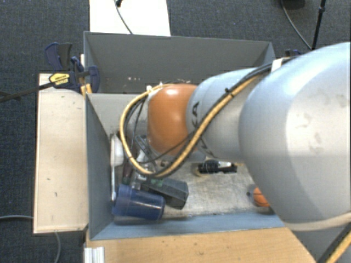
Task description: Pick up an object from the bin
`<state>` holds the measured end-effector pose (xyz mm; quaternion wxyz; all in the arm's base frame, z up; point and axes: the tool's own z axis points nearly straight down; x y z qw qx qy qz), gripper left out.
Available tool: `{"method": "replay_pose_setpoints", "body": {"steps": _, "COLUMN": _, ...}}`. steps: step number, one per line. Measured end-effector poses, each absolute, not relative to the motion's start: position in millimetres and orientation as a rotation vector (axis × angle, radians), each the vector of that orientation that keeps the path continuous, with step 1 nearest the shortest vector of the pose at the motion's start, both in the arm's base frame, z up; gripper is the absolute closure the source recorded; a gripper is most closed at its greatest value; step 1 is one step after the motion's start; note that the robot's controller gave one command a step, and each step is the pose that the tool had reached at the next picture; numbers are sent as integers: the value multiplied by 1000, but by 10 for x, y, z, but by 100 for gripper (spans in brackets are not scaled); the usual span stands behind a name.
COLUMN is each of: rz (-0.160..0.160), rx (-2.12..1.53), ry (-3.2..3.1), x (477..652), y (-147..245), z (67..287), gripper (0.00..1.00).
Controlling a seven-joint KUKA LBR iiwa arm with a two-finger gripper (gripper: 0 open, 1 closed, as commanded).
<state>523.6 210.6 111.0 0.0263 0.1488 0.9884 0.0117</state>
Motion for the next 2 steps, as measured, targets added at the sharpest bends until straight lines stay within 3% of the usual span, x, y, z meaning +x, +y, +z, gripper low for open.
{"method": "replay_pose_setpoints", "body": {"steps": 1, "rz": 29, "rx": 464, "ry": 3064, "x": 5202, "y": 2101, "z": 1040, "gripper": 0}}
{"method": "replay_pose_setpoints", "body": {"steps": 2, "rz": 27, "rx": 466, "ry": 3066, "x": 5196, "y": 2098, "z": 1029, "gripper": 0}}
